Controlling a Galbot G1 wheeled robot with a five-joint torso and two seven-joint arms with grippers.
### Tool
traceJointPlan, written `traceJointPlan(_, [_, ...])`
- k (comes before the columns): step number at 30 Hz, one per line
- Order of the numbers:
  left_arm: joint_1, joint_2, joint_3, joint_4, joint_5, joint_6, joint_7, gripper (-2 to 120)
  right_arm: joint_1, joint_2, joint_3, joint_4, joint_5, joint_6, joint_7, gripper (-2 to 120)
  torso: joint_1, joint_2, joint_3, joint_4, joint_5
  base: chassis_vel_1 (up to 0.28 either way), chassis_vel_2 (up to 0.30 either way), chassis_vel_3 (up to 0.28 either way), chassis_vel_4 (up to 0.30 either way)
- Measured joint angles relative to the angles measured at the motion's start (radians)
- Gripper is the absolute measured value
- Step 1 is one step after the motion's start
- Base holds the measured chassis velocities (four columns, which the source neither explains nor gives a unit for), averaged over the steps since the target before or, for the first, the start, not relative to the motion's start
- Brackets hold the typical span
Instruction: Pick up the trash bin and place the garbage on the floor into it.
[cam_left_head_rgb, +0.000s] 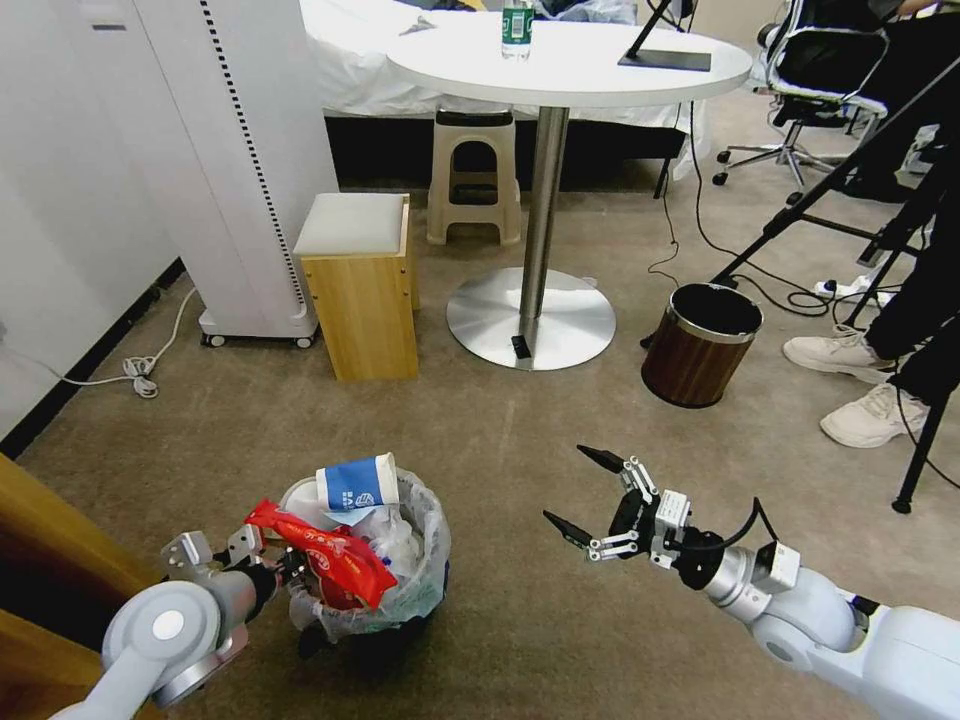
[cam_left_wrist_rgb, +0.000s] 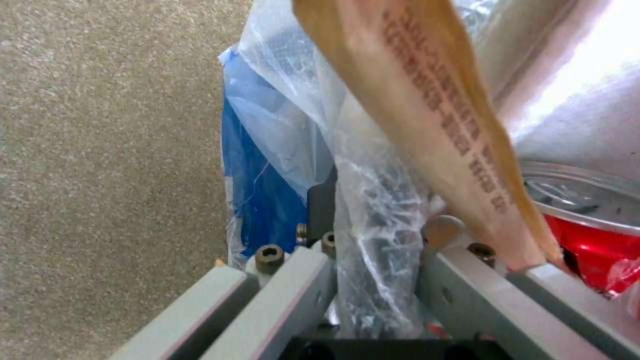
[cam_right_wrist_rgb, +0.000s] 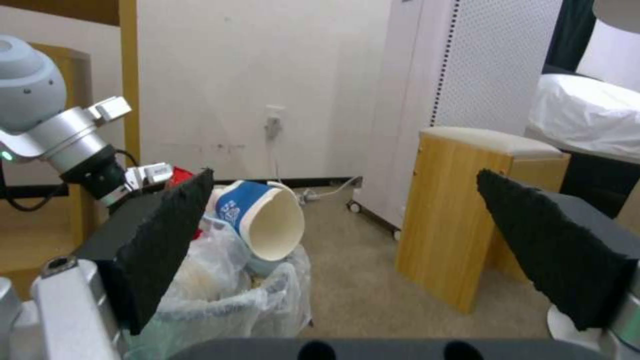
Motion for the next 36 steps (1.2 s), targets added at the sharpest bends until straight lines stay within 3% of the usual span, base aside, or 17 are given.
traceJointPlan(10, [0.019,0.016,0.003,-0.037,0.002,-0.013,-0.018,0,0.021,0.010,-0.015,-0.005,0.002,0.000,-0.005,100,0.000,0.000,0.001,-0.0005,-0.0016,0.000,0.000,0.000,0.000])
traceJointPlan(28, [0.055,0.026,-0.014,-0.113,0.010,-0.022,-0.028,67,0.033,0.028,-0.034,-0.012,-0.016,-0.001,-0.004,100,0.000,0.000,0.000,-0.0003,-0.0005,0.000,0.000,0.000,0.000])
traceJointPlan(36, [0.081,0.043,-0.047,-0.136,0.004,-0.023,-0.030,87,0.046,0.030,-0.045,-0.008,-0.017,-0.005,-0.002,100,0.000,0.000,0.000,-0.0003,-0.0005,0.000,0.000,0.000,0.000])
